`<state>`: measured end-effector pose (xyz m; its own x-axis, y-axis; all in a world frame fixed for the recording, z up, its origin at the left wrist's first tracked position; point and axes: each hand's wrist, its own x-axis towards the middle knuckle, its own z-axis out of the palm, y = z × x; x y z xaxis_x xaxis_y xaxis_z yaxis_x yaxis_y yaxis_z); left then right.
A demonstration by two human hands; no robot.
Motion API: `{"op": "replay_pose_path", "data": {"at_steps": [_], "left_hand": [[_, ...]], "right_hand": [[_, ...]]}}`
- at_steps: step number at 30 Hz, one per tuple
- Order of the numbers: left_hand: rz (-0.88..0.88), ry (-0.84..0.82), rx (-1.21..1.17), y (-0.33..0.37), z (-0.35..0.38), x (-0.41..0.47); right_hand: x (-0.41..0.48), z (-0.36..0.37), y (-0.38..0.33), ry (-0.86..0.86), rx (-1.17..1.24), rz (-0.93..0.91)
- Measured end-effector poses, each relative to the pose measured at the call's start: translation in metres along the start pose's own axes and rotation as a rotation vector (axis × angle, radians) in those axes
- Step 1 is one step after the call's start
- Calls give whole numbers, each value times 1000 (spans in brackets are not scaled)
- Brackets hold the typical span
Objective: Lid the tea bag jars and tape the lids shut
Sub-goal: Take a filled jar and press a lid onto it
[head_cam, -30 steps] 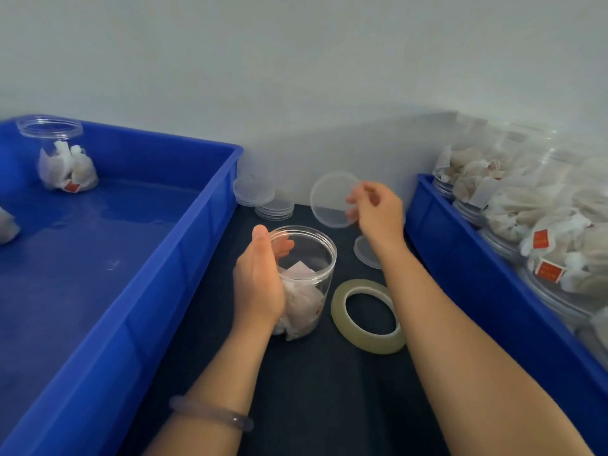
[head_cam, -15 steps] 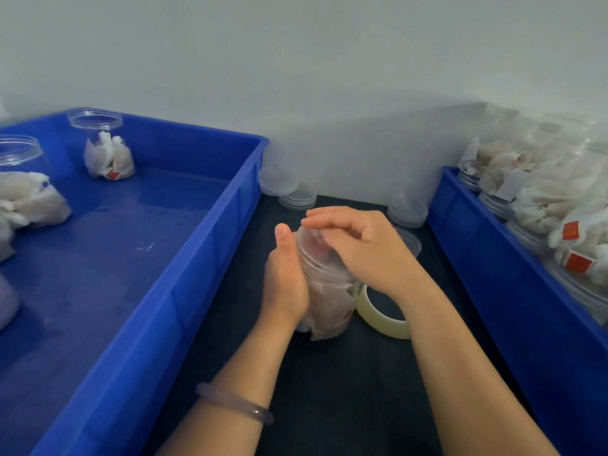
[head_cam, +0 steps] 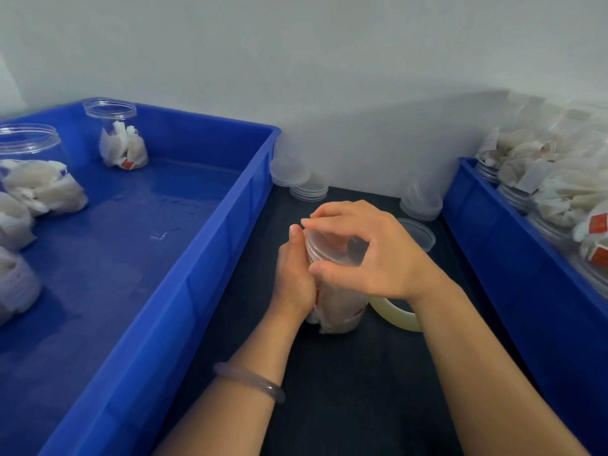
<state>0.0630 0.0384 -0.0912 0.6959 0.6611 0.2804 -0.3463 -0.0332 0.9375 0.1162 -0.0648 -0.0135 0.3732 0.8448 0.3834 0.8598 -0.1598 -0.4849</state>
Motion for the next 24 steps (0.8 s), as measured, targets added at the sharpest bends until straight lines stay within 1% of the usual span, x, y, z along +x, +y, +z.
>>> {"op": "replay_pose_path", "data": {"at_steps": [4,7,11,14,19,20,24], "left_hand": [[6,88,74,2,1,-3],[24,77,157,2,-1,-2],[28,47,150,5,1,-2],[15,51,159,6,3,-2],[3,38,156,4,2,-2],[-1,27,120,5,2,-1],[5,12,50,7,2,-1]], "right_hand": [[2,-2,-2,-37,-31,-1],[4,-2,-2,-59,-63,-17],[3,-5,-2,-93,-87,-13],[3,-5,-1,-122,-102,29],[1,0,-2,-100,-136,152],[0,-1,-1,-94,-123,162],[1,-13,2,-115,25,95]]}}
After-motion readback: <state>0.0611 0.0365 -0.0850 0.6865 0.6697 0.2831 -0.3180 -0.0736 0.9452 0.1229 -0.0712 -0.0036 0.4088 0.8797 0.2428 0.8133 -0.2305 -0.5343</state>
